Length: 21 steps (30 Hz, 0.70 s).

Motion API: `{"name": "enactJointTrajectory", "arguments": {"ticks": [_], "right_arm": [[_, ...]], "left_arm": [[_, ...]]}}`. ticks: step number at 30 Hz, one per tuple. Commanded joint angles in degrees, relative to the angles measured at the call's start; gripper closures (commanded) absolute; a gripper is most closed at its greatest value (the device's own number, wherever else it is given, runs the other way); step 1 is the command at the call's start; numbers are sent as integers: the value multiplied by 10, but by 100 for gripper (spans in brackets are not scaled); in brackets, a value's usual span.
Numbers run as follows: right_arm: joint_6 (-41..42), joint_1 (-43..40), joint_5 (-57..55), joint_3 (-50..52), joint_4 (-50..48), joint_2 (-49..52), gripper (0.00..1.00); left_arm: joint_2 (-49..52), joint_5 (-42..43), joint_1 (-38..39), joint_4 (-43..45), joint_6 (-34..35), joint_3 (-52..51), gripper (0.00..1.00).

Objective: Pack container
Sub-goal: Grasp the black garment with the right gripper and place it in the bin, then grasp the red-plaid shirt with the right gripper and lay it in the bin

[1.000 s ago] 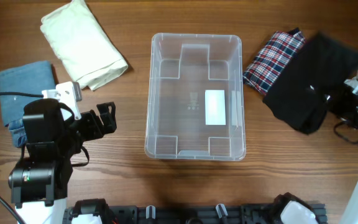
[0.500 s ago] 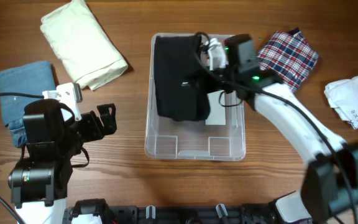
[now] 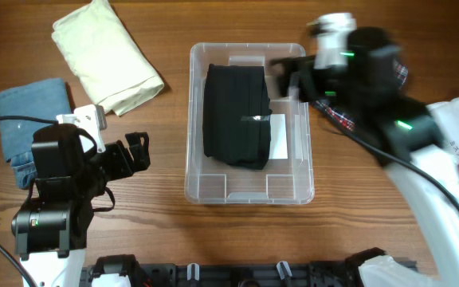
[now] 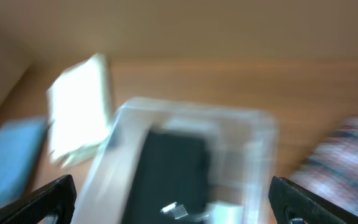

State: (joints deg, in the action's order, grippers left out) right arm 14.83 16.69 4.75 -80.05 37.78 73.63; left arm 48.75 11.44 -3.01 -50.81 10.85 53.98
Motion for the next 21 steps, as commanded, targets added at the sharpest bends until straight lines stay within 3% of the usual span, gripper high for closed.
{"name": "enactJointTrajectory", "arguments": {"ticks": [1,4,8,14,20,21], "right_arm": [[22,-140,-31,2,49,17,0],[12,-275,59,2,86,98,0],[-8,-381,136,3,98,259,0],[-39,-395,183,3,34,437,0],[-39,-380,223,3,-43,498,1],[-43,-377,224,3,-49,498,12]], "left_arm": [[0,9,2,1,1,12,0],[0,9,2,1,1,12,0],[0,9,2,1,1,12,0],[0,9,2,-1,1,12,0],[0,9,2,-1,1,12,0],[0,10,2,-1,1,12,0]]}}
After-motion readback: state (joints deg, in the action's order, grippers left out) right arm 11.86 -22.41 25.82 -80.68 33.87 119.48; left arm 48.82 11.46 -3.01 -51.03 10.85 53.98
